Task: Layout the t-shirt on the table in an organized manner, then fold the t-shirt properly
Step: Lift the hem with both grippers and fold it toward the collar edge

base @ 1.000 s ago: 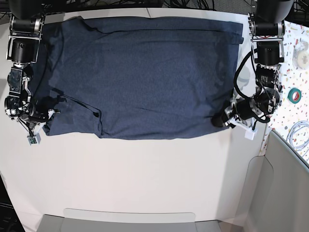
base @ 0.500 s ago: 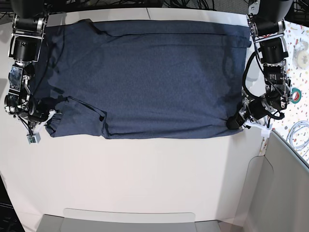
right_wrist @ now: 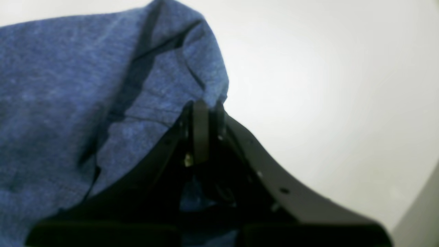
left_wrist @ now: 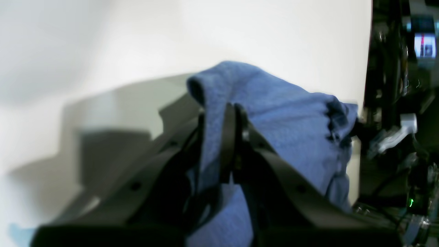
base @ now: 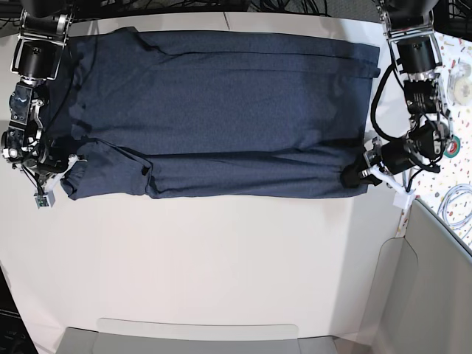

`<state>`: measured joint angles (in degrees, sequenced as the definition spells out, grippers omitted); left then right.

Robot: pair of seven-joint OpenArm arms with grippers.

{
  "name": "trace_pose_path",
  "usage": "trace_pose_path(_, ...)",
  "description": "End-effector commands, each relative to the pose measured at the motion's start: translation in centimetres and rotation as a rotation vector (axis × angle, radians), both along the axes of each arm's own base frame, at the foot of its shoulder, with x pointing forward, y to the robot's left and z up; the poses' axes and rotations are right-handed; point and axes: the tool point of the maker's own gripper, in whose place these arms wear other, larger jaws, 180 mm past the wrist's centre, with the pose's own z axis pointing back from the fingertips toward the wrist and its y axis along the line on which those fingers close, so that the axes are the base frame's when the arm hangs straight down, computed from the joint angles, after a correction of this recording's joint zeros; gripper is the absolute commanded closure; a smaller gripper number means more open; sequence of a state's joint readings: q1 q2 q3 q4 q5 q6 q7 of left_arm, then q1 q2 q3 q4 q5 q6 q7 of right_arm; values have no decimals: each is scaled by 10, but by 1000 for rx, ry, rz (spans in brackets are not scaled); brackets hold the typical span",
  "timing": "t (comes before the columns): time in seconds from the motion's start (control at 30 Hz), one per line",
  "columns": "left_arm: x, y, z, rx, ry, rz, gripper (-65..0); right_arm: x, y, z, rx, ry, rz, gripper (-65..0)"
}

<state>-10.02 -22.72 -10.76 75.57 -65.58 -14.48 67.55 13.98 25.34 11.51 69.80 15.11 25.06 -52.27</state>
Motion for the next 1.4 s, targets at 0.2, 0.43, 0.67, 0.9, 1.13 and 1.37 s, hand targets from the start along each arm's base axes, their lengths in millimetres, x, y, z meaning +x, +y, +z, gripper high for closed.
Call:
trace_pose_path(0.2,-15,-13,41,86,-142,-79,-13,-6,-29,41,-40,-133,-68,0)
trace_pose_path(0.43,-39,-15,47,129,-168,-94,-13,-33,-45,56,-85,-173,-106,0)
trace_pose_path(0.67,-52,0,57,167,-195,-56,-13,-46,-33,51,-88,-166,-85,0)
trace_pose_path(0.9,-70,-2,41,173,-123,-85,-13,-53,-19,57,-98,-187,-54,0)
trace_pose_path(1.13,-80,-2,32,172,-86,-91,-13,-72,-12,52,-123,-160,-24,0)
trace_pose_path(1.37,-80,-1,31,172,-81,-87,-13,-88,-5,52,-147,-145,9,0)
